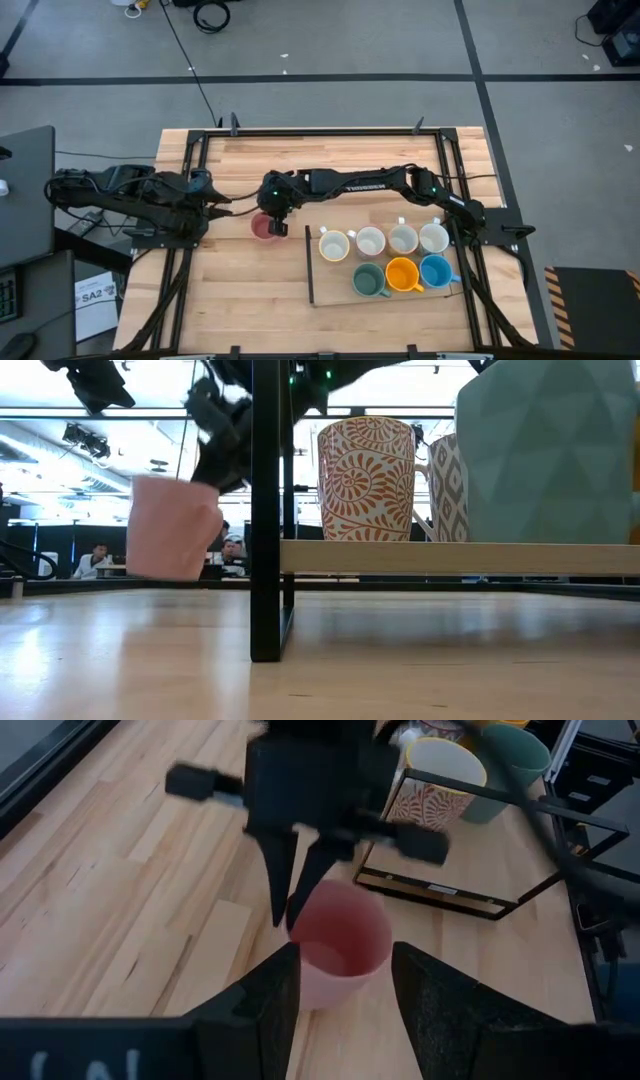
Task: Place coffee mugs
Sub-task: Put the pink mug on the shelf, then return to Home Position
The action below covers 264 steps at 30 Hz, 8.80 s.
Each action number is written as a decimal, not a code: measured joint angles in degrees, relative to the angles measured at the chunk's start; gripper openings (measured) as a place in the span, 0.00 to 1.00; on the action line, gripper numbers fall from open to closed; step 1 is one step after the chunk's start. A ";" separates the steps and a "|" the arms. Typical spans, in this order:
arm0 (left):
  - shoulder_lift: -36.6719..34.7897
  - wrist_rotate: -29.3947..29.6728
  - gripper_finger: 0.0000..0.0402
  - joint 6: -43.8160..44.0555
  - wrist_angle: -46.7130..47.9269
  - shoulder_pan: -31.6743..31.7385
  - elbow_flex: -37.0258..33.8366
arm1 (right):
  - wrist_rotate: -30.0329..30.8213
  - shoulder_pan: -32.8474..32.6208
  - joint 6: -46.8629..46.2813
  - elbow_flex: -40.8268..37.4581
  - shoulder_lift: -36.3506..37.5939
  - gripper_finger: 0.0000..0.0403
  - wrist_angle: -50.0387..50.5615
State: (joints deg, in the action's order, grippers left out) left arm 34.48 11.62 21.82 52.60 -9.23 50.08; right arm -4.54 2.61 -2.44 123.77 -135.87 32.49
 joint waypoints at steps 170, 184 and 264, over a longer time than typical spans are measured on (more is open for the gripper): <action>0.00 0.41 0.41 0.09 -0.90 0.00 -0.01 | 15.34 -25.48 -14.92 -32.16 41.00 0.31 10.14; 0.00 0.42 0.41 0.11 -0.92 0.00 -0.01 | 15.39 -21.58 1.21 -32.16 59.88 0.31 12.38; 0.00 0.39 0.41 -0.05 -3.04 0.00 -0.01 | 17.88 -13.42 -6.36 -108.09 135.69 0.30 -26.89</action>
State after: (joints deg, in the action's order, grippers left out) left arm 34.48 12.01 21.78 49.56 -9.23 50.06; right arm 13.34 -10.81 -8.80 15.69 -0.19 5.60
